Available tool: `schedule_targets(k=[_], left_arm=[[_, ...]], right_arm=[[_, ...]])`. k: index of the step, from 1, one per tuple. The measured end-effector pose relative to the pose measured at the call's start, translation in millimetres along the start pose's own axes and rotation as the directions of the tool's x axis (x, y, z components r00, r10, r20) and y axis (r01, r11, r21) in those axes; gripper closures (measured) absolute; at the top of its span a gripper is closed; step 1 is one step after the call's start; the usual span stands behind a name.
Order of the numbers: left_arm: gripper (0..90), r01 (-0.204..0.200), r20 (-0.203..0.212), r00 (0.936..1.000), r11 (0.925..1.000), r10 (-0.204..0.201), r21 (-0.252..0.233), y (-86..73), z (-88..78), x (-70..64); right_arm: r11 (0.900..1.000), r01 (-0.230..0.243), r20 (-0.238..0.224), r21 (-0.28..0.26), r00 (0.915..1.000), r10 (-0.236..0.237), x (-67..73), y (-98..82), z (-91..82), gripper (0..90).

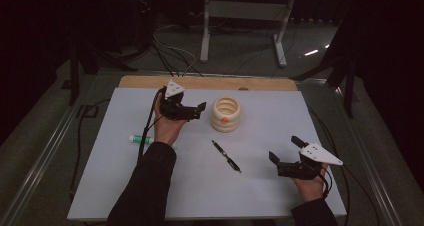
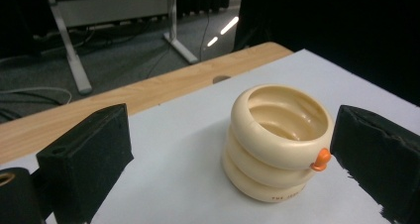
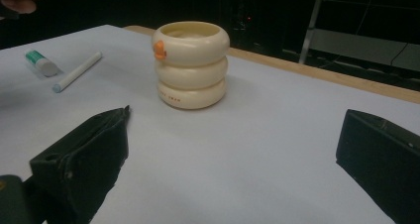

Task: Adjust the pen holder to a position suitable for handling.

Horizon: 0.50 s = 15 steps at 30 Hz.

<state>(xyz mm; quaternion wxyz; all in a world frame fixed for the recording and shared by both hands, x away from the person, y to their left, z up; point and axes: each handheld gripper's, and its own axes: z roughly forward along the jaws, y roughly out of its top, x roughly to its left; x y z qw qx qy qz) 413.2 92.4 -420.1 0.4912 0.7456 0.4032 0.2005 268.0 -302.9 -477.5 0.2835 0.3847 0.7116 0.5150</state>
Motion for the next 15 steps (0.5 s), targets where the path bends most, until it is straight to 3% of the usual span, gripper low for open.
schedule_targets(k=[4,7,15], left_arm=[[3.1,0.01,0.015,0.9998,0.9986,-0.011,0.051,2.3,13.8,-4.2],[3.1,-0.009,0.008,0.9999,0.9959,0.009,0.09,2.9,23.8,-7.6],[3.6,-0.001,0.013,0.9999,0.9935,0.0,0.114,4.1,43.7,-15.0]], right_arm=[[1.0,-0.007,0.007,-0.004,1.0,0.007,-1.2,-0.2,-1.0,0.0],[1.0,-0.007,0.009,-0.003,0.9999,0.007,-0.8,-0.4,-1.2,0.0],[1.0,0.003,0.007,0.004,1.0,-0.003,1.9,-0.6,-0.2,0.0]])
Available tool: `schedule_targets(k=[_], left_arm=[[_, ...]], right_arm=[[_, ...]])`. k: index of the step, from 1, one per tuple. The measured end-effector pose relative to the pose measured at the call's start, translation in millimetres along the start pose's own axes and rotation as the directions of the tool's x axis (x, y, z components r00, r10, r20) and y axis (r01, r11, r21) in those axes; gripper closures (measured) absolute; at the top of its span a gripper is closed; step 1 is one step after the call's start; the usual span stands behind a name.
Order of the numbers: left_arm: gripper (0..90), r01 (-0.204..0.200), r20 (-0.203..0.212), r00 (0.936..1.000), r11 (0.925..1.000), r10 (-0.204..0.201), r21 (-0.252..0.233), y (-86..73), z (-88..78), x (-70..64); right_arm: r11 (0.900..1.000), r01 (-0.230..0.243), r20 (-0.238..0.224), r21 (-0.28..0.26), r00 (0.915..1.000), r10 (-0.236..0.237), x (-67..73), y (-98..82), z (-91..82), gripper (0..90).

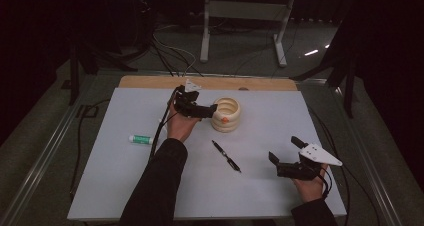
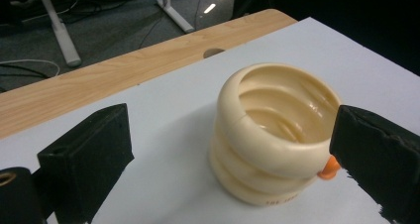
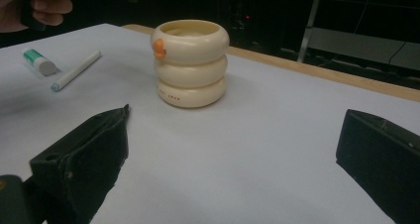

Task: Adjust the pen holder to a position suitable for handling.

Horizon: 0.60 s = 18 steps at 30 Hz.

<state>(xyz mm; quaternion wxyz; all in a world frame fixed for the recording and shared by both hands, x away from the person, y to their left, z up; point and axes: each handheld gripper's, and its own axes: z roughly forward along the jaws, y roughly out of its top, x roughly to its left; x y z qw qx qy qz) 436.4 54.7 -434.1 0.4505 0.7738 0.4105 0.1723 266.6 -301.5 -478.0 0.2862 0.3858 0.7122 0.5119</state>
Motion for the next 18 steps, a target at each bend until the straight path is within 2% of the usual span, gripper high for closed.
schedule_targets(k=[4,10,13,15,16,18], left_arm=[[4.7,0.009,-0.011,0.9999,0.9998,-0.009,0.018,2.8,9.9,-3.4],[7.8,0.045,-0.01,0.999,0.9977,-0.045,0.051,4.9,24.0,-5.9],[14.8,0.053,-0.018,0.9985,0.9961,-0.052,0.071,4.4,29.8,-7.3],[17.9,0.075,-0.031,0.9969,0.9933,-0.073,0.088,3.5,34.2,-8.0],[23.3,0.094,-0.058,0.9944,0.9906,-0.088,0.1,2.8,37.2,-8.7],[28.8,0.117,-0.054,0.9923,0.9871,-0.112,0.11,0.6,42.7,-9.4]], right_arm=[[1.0,-0.003,0.002,-0.002,1.0,0.003,-0.1,-0.1,-0.3,0.0],[1.0,-0.006,0.007,-0.001,1.0,0.006,-0.6,-0.2,-0.7,0.0],[1.0,-0.011,0.007,-0.004,0.9999,0.011,-0.9,-0.3,-0.9,0.0],[1.0,-0.018,0.008,-0.01,0.9998,0.018,-1.5,-0.3,-1.5,0.0],[1.0,-0.022,0.009,-0.012,0.9997,0.022,-1.9,-0.3,-1.9,0.0],[1.0,-0.023,0.014,-0.015,0.9996,0.023,-2.4,-0.3,-2.3,0.0]])
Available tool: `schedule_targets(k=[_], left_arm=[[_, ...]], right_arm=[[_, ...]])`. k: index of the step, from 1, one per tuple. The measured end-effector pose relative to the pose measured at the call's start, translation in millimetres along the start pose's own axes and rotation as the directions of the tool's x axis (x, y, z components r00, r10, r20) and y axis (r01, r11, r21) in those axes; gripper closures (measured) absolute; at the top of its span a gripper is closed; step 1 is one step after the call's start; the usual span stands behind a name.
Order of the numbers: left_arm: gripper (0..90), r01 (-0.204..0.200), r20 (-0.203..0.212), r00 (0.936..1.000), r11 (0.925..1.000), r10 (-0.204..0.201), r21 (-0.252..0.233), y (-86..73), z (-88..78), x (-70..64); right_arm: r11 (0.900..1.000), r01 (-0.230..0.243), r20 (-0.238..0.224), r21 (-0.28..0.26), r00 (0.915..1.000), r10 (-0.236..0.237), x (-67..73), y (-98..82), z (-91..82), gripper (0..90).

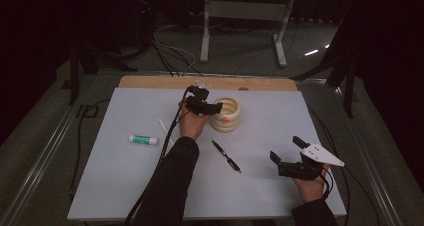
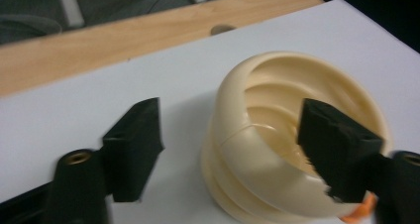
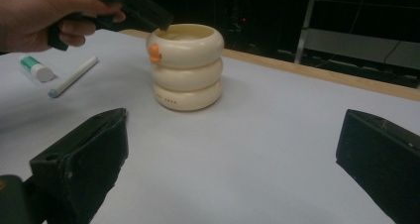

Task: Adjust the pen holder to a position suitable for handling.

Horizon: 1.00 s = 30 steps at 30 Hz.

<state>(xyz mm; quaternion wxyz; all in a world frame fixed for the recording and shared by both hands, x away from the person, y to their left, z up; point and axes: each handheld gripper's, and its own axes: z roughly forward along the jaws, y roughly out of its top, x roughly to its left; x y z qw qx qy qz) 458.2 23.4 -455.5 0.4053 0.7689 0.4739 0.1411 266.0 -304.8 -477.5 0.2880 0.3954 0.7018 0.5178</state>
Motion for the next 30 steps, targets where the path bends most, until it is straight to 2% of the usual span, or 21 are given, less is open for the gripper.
schedule_targets(k=[2,4,6,8,11,14,18,22,27,30], left_arm=[[34.8,0.006,-0.019,0.9998,0.9999,-0.005,0.013,-1.9,6.0,-2.6],[38.2,0.032,-0.009,0.9994,0.9992,-0.032,0.022,-3.3,10.5,-3.1],[46.2,0.044,-0.026,0.9988,0.9978,-0.043,0.049,-3.9,14.7,-4.5],[51.9,0.072,-0.017,0.9974,0.9963,-0.071,0.048,-5.1,16.1,-3.8],[63.8,0.057,-0.046,0.9974,0.9972,-0.055,0.048,-5.1,15.5,-6.2],[74.8,0.06,-0.055,0.9968,0.9972,-0.058,0.043,-6.2,15.1,-6.6],[77.1,0.047,-0.075,0.9962,0.9985,-0.045,0.027,-9.8,15.4,-8.6],[77.5,0.049,-0.074,0.9961,0.9985,-0.047,0.023,-10.2,15.1,-7.7],[77.6,0.056,-0.057,0.9969,0.9984,-0.055,0.004,-8.7,10.3,-6.3],[77.6,0.047,-0.044,0.9979,0.9988,-0.047,-0.014,-4.9,-1.5,-4.4]], right_arm=[[1.0,-0.002,0.001,0.0,1.0,0.002,0.0,0.1,-0.5,0.0],[1.0,0.003,0.003,0.0,1.0,-0.003,0.3,0.2,-0.5,0.0],[1.0,0.005,0.006,0.0,1.0,-0.005,0.5,0.2,-0.4,0.0],[1.0,0.007,0.008,0.0,0.9999,-0.007,0.6,0.3,-0.7,0.0],[1.0,0.004,0.009,-0.002,0.9999,-0.004,0.3,0.4,-1.4,0.0],[1.0,0.003,0.011,-0.001,0.9999,-0.003,0.2,0.4,-1.6,0.0],[1.0,0.007,0.012,0.0,0.9999,-0.007,1.2,0.6,-1.5,0.0],[1.0,0.013,0.013,-0.002,0.9998,-0.013,1.3,0.6,-1.8,0.0],[1.0,0.005,0.016,-0.006,0.9999,-0.005,-0.2,0.5,-2.7,0.1],[1.0,0.003,0.019,-0.011,0.9998,-0.003,-1.3,0.3,-3.4,0.0]])
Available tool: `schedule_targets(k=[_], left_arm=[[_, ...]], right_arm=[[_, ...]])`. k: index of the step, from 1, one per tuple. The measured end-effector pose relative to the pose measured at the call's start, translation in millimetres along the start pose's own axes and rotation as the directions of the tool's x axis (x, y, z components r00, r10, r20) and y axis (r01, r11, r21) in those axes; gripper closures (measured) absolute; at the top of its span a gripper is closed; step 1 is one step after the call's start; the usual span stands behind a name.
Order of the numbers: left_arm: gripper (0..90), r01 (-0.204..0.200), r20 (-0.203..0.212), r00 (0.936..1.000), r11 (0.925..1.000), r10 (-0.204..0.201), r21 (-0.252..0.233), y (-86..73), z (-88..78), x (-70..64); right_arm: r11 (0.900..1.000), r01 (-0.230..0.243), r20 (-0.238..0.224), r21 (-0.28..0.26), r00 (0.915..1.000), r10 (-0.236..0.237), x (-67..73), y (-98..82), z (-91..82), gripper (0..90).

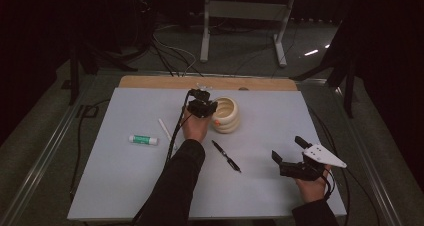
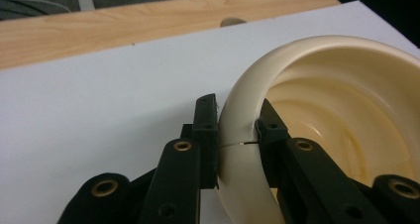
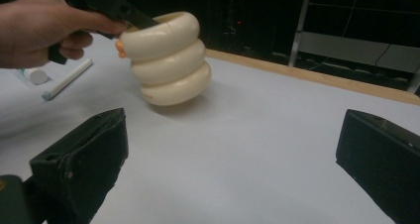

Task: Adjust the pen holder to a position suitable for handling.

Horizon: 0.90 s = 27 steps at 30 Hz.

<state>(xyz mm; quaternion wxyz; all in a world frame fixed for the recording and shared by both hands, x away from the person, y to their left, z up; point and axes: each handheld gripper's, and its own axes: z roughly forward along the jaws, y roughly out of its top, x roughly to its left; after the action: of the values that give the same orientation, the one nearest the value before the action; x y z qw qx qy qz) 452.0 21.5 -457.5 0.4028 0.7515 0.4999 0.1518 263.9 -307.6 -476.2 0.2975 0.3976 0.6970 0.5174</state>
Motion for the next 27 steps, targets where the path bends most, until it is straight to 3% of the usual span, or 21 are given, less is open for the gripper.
schedule_targets(k=[9,11,16,27], left_arm=[[77.6,-0.035,-0.006,0.9994,0.9993,0.035,-0.015,5.3,-21.3,4.0],[77.6,-0.065,-0.014,0.9978,0.9978,0.064,-0.011,6.5,-27.7,3.9],[77.5,-0.092,-0.017,0.9956,0.9957,0.092,-0.008,6.0,-37.6,5.1],[77.5,-0.092,-0.047,0.9946,0.9954,0.093,0.026,-3.7,-56.1,18.0]], right_arm=[[1.0,0.004,0.001,0.004,1.0,-0.004,0.9,-0.6,0.4,0.0],[1.0,0.002,0.003,-0.001,1.0,-0.002,0.0,-0.6,0.0,0.0],[1.0,-0.001,-0.004,-0.006,1.0,0.001,-0.8,-0.4,-1.3,0.0],[0.999,0.023,-0.014,-0.027,0.9996,-0.024,0.7,-0.9,-1.5,0.0]])
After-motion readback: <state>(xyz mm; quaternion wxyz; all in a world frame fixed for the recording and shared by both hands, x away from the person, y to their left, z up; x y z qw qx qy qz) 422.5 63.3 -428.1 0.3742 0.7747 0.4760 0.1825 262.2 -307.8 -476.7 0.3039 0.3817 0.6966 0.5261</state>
